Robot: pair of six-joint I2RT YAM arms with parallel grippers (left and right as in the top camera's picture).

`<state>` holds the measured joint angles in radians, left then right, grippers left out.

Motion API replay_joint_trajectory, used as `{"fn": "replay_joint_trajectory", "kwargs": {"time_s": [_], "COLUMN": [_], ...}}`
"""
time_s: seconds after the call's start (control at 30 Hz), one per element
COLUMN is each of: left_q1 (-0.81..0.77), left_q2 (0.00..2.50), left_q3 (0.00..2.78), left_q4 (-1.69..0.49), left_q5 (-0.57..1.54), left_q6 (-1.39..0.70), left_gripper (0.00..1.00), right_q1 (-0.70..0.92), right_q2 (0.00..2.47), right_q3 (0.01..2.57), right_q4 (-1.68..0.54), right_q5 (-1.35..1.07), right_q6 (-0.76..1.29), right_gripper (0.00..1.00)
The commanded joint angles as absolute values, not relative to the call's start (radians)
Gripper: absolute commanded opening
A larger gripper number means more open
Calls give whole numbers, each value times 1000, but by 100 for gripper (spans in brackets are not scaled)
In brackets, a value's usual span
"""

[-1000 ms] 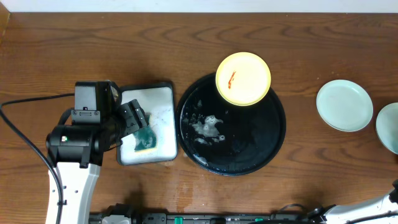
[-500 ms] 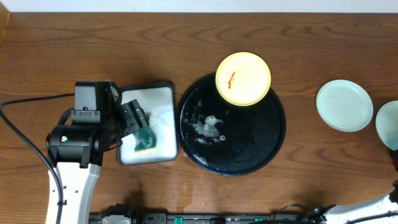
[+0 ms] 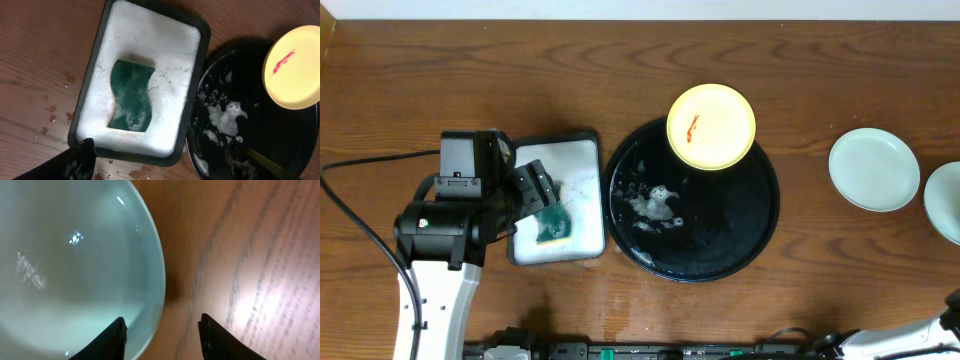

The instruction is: Clean dirty plates on tray and stack at the side

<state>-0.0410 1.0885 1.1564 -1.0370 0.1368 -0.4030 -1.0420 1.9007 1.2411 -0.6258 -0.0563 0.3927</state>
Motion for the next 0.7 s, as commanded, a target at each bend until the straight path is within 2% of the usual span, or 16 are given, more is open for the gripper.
{"fn": "replay_joint_trajectory", "kwargs": {"time_s": [0.0,0.13,0.2,0.23,0.67], "left_q1": [-38,-38,-38,-38,-38], "left_q2": [1090,1090,1090,1090,1090], "left_q3": [1173,1173,1173,1173,1173], "left_q4": [-1039,-1039,-1039,-1039,-1039], "left_q5": [146,146,146,146,146], "left_q6": [-401,-401,-401,-401,-401], "left_gripper": [83,83,84,84,83], "right_q1": [-1032,-1032,-1032,-1032,-1032], "right_q2": [1946,1966,1966,1966,1805], "right_q3": [1244,1244,1244,1244,1244], "right_q4": [-612,-614,-617,-618,-673], "right_q5": [-54,-54,-54,-55,-188], "right_q6": [384,384,385,386,427], "right_gripper": [43,32,15,2,1]}}
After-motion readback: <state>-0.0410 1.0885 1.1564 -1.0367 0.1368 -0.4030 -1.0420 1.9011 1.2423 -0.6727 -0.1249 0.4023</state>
